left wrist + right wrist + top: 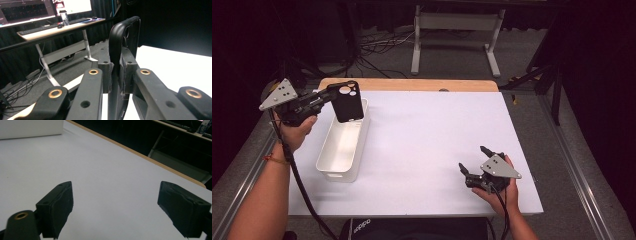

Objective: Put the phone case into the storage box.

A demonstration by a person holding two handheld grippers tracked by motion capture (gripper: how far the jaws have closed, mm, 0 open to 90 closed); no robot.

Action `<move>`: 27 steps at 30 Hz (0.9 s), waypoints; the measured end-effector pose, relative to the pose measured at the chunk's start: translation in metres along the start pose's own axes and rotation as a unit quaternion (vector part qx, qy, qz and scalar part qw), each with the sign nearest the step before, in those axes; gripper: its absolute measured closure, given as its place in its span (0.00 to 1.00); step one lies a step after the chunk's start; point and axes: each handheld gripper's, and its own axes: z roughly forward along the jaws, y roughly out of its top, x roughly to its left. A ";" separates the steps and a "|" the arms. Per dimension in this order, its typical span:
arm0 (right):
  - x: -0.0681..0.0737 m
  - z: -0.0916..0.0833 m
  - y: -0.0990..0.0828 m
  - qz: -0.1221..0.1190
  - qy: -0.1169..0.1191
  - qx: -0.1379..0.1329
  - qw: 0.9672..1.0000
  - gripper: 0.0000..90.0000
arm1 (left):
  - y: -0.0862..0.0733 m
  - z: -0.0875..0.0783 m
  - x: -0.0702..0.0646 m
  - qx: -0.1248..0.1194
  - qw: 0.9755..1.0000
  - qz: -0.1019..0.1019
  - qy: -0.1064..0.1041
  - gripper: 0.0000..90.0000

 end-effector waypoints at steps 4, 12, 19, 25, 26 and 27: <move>0.001 0.000 -0.001 -0.002 0.000 0.003 1.000 0.16 | -0.006 0.005 0.012 0.002 1.000 -0.006 -0.001 0.91; -0.001 -0.001 -0.004 0.002 -0.006 0.009 1.000 0.16 | -0.019 0.020 0.027 0.021 1.000 -0.007 0.004 0.91; -0.001 -0.001 -0.006 0.003 -0.007 0.015 1.000 0.16 | -0.033 0.032 0.038 0.029 0.999 -0.016 0.001 0.91; 0.000 0.001 -0.008 0.002 -0.003 0.023 1.000 0.16 | -0.046 0.043 0.045 0.036 0.999 -0.022 0.001 0.91; 0.000 0.001 -0.008 0.002 -0.003 0.025 1.000 0.16 | -0.046 0.043 0.045 0.036 0.999 -0.022 0.001 0.91; 0.001 0.002 -0.008 0.001 -0.004 0.025 1.000 0.16 | -0.048 0.045 0.046 0.034 0.999 -0.025 0.001 0.91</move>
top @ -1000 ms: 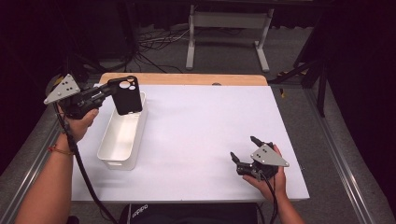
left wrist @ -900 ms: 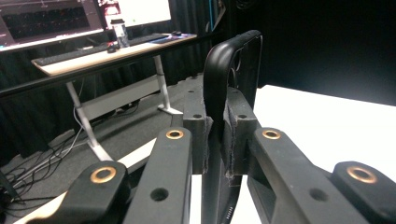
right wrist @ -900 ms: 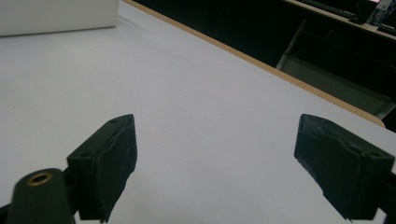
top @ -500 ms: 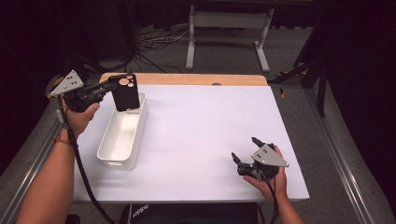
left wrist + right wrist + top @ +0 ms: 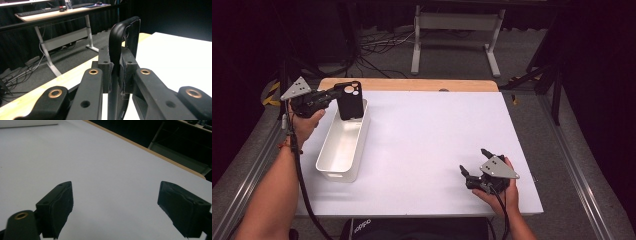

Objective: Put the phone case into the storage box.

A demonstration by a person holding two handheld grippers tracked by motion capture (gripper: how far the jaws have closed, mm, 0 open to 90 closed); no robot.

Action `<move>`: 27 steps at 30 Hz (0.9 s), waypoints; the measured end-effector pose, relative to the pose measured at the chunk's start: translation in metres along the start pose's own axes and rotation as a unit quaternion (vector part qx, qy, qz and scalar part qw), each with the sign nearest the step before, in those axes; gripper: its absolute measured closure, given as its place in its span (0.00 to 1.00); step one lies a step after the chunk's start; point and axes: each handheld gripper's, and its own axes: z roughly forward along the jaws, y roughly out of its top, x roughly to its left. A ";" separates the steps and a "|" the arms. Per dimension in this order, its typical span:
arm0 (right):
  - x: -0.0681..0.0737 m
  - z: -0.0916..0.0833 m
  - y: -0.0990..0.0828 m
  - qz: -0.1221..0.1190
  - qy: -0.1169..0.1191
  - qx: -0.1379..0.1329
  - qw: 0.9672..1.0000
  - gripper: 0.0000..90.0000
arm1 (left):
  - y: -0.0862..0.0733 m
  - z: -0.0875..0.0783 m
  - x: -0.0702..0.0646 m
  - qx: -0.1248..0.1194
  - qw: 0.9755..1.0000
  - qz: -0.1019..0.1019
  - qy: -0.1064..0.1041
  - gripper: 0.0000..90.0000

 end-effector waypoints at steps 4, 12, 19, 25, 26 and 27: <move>0.000 0.001 -0.001 0.000 0.000 0.005 1.000 0.16 | -0.012 0.012 0.006 0.012 1.000 -0.007 -0.007 0.91; 0.001 0.003 -0.003 -0.001 0.002 0.013 1.000 0.16 | -0.026 0.026 0.011 0.015 1.000 -0.017 -0.008 0.91; 0.004 0.005 -0.004 -0.005 0.006 0.018 1.000 0.16 | -0.034 0.025 0.017 0.011 1.000 -0.026 0.005 0.91; 0.006 0.007 -0.003 -0.009 0.012 0.019 1.000 0.16 | -0.038 0.026 0.020 0.024 0.999 -0.027 0.032 0.85; 0.006 0.007 -0.003 -0.010 0.012 0.020 1.000 0.16 | -0.039 0.027 0.020 0.032 0.999 -0.024 0.035 0.85; 0.006 0.006 -0.003 -0.009 0.012 0.020 1.000 0.16 | -0.039 0.028 0.020 0.038 0.998 -0.020 0.040 0.84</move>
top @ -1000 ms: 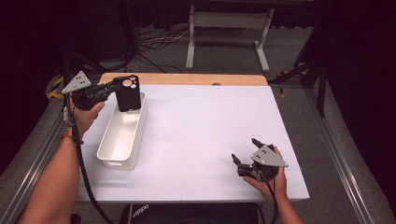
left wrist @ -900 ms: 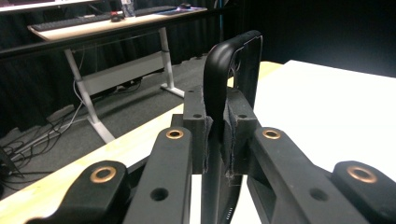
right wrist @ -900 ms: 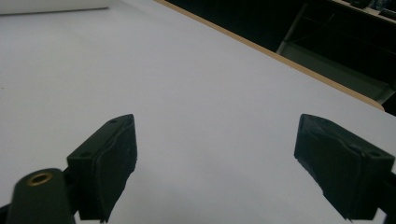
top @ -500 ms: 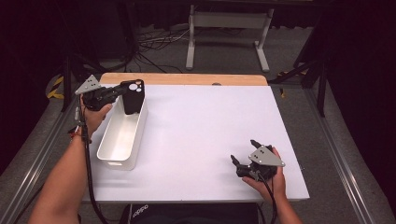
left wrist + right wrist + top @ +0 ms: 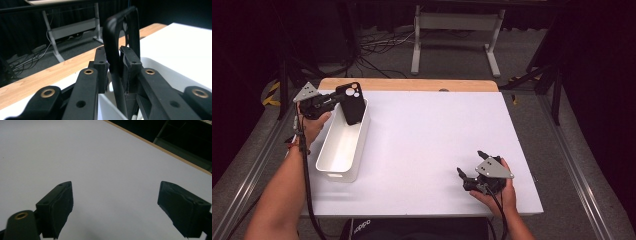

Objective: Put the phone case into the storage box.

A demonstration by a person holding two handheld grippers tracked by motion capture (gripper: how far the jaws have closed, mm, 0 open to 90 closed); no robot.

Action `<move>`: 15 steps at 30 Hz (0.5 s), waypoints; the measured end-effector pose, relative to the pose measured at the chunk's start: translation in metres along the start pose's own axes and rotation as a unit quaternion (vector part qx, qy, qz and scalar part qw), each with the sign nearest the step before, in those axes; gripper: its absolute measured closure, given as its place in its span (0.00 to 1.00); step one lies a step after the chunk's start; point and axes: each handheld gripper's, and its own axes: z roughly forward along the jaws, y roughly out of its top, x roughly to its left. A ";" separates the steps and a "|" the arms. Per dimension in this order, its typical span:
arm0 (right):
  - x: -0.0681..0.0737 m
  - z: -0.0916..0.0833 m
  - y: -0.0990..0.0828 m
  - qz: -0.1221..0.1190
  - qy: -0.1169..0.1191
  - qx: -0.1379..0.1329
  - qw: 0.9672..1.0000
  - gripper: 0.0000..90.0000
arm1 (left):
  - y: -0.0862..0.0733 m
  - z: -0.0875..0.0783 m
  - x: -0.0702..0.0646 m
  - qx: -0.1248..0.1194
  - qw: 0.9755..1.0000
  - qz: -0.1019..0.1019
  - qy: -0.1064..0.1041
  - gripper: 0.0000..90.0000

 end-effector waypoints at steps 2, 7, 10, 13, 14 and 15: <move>-0.001 0.000 0.000 0.000 0.001 -0.001 1.000 0.16 | 0.000 0.002 0.000 0.011 1.000 0.007 0.004 0.83; -0.001 0.001 0.000 -0.001 0.004 -0.001 1.000 0.16 | -0.003 0.007 0.000 0.030 0.999 0.014 0.019 0.83; 0.000 0.000 0.000 -0.003 0.006 -0.001 1.000 0.16 | -0.004 0.008 0.000 0.033 0.999 0.011 0.020 0.83; -0.001 -0.001 0.001 -0.001 0.005 -0.004 1.000 0.16 | -0.004 0.007 0.001 0.030 0.999 0.007 0.023 0.82; -0.001 -0.001 0.001 -0.001 0.005 -0.004 1.000 0.16 | -0.004 0.007 0.001 0.030 0.999 0.007 0.023 0.82; -0.001 -0.001 0.001 -0.002 0.004 -0.004 1.000 0.16 | -0.004 0.006 0.001 0.029 0.999 0.005 0.023 0.82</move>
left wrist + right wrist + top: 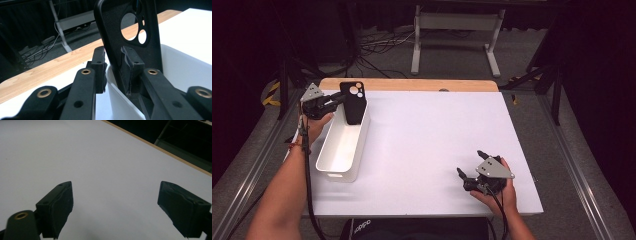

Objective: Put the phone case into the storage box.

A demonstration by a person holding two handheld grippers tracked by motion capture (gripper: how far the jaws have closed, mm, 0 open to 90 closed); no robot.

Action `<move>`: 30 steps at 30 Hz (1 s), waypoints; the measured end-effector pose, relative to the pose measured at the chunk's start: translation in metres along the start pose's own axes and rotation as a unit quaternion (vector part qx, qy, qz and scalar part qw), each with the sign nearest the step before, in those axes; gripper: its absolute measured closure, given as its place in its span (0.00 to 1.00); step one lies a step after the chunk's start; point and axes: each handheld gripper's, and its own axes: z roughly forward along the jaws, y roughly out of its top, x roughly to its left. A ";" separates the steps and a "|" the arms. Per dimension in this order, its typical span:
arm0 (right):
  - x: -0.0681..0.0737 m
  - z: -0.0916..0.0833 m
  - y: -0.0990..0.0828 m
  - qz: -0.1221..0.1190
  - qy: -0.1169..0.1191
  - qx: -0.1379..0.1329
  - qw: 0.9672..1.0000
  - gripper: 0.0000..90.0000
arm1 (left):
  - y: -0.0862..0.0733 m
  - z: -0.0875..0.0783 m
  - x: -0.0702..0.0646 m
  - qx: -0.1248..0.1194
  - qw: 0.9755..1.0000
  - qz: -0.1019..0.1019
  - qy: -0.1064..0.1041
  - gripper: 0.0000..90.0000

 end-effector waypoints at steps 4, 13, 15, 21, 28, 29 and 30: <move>0.000 0.000 0.000 -0.001 0.001 -0.002 1.000 0.16 | 0.001 -0.005 0.001 -0.006 1.000 -0.002 0.003 0.79; -0.002 -0.001 0.002 -0.006 0.001 -0.007 1.000 0.16 | 0.006 -0.015 -0.002 -0.013 1.000 -0.002 0.006 0.80; -0.002 -0.001 0.002 -0.004 0.001 -0.007 1.000 0.16 | 0.007 -0.017 -0.004 -0.014 1.000 -0.001 0.006 0.79; -0.002 0.001 0.004 -0.009 0.004 -0.013 1.000 0.16 | 0.011 -0.021 -0.011 -0.013 1.000 0.005 0.006 0.78; -0.001 0.001 0.005 -0.012 0.011 -0.017 1.000 0.16 | 0.015 -0.026 -0.020 -0.021 1.000 0.009 0.000 0.76; -0.001 0.001 0.005 -0.011 0.012 -0.018 1.000 0.16 | 0.016 -0.027 -0.021 -0.023 1.000 0.009 -0.001 0.76; -0.001 0.001 0.005 -0.012 0.012 -0.018 1.000 0.16 | 0.017 -0.029 -0.023 -0.023 1.000 0.010 -0.002 0.76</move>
